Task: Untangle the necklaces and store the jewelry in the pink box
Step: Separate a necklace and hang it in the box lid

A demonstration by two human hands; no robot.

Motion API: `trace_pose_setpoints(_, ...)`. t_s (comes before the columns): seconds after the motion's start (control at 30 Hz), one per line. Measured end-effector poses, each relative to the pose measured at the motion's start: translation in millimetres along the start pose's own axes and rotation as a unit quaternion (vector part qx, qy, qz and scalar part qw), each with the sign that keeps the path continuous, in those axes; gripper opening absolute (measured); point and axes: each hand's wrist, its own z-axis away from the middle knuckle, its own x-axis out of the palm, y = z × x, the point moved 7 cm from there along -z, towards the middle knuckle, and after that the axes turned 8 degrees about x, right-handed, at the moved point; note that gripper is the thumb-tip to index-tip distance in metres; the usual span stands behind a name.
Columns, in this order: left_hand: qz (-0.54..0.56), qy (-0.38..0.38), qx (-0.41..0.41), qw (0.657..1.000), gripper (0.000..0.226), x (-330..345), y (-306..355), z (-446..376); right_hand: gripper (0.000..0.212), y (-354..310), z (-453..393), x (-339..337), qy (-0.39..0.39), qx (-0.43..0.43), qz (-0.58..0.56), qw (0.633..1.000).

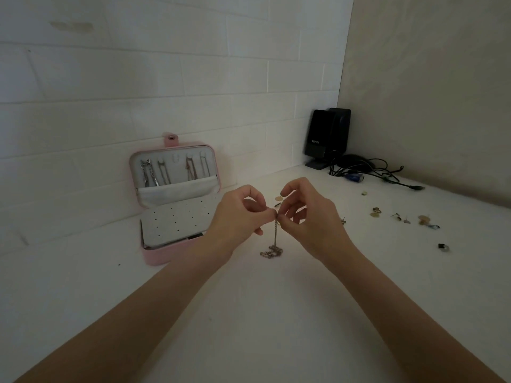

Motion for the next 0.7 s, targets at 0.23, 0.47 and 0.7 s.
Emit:
trace_pose_setpoints(0.23, -0.04, -0.02, 0.047, 0.998, 0.026, 2, 5, -1, 0.031, 3, 0, 2, -0.001, 0.027, 0.0, 1.0)
trace_pose_setpoints(0.47, -0.162, -0.111, 0.177, 0.964, 0.027, 9, 18, -1, 0.027, 23, 2, 5, -0.073, 0.193, -0.243, 0.948)
trace_pose_setpoints(0.7, -0.215, -0.117, 0.221, 0.944, 0.032, 21, 23, 7, 0.029, 26, 5, 9, -0.088, 0.228, -0.358, 0.901)
